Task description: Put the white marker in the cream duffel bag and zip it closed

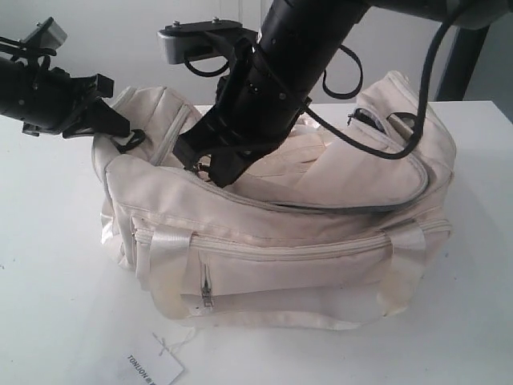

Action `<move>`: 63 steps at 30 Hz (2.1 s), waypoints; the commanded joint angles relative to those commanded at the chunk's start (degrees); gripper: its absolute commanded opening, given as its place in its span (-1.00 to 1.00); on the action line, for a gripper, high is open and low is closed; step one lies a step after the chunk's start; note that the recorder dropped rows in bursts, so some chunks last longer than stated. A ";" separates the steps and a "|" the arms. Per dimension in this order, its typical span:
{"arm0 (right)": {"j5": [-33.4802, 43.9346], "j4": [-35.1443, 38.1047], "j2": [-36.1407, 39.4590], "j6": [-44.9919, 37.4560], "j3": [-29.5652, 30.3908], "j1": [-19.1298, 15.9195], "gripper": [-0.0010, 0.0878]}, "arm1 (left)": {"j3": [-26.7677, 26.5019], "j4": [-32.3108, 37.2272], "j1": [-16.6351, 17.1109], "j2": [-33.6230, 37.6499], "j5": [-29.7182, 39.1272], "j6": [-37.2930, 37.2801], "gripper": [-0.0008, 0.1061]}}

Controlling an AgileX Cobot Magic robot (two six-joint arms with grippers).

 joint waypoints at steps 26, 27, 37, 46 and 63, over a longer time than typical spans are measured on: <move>-2.25 1.67 1.95 0.32 0.00 0.00 -0.98 | 0.00 11.06 0.06 -6.55 8.55 -10.05 0.08; -2.35 1.67 1.95 0.65 0.00 0.00 -0.98 | 0.00 11.52 0.06 -7.01 9.00 -10.52 0.08; -3.44 1.70 1.95 0.91 0.00 0.00 -0.98 | 0.00 12.64 -0.06 -8.67 17.51 -13.94 0.07; -3.54 1.70 1.95 0.91 0.00 0.00 -0.98 | 5.13 10.84 -4.74 -8.55 13.85 -13.80 0.07; -0.59 1.57 1.95 0.91 0.00 0.00 -0.98 | 5.13 16.63 -6.46 -8.34 12.32 -11.87 -0.99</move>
